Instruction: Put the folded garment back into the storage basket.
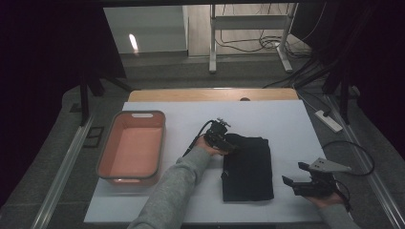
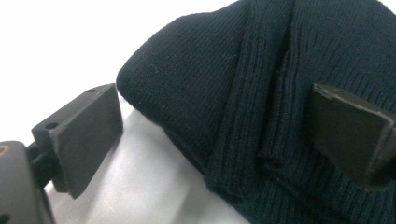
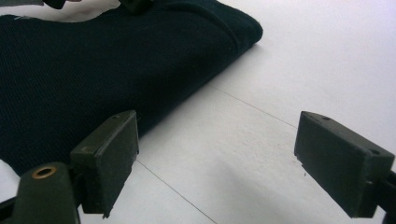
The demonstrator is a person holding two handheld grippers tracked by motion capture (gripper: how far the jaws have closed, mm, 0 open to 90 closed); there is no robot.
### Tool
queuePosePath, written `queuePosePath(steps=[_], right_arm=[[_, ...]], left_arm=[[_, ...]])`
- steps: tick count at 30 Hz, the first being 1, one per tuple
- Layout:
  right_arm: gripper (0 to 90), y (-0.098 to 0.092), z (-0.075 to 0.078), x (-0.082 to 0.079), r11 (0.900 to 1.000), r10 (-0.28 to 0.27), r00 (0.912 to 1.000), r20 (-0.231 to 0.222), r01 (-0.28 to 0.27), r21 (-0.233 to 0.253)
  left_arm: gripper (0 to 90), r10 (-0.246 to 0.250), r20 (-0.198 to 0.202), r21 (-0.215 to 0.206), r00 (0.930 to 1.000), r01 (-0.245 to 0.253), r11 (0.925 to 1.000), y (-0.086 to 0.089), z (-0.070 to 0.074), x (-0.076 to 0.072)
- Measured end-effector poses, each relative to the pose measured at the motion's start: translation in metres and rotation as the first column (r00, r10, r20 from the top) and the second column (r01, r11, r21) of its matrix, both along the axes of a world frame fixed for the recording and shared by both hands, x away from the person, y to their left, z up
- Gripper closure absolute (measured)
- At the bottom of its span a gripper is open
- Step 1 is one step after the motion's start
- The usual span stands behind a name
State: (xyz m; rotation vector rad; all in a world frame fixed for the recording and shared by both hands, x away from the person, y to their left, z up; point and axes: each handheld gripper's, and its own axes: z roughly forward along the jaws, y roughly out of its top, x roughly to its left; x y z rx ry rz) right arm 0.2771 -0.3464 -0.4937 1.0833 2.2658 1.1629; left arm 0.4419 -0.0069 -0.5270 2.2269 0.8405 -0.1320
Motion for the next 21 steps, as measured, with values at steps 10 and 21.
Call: queuePosePath(steps=[10, 21], right_arm=[[14.8, 0.0002, 0.0003, -0.0001, 1.000, 0.001, 1.0000, 0.000, -0.001, 0.000], [15.1, 0.0004, 0.0002, -0.0001, 1.000, -0.002, 1.0000, 0.002, 0.002, -0.002]], left_arm=[[45.1, -0.082, -0.074, -0.097, 0.9939, 0.074, 0.9925, 0.0053, -0.0011, 0.0008], [63.3, -0.097, -0.028, -0.054, 0.9949, 0.095, 0.9940, 0.0034, 0.0064, -0.0052]])
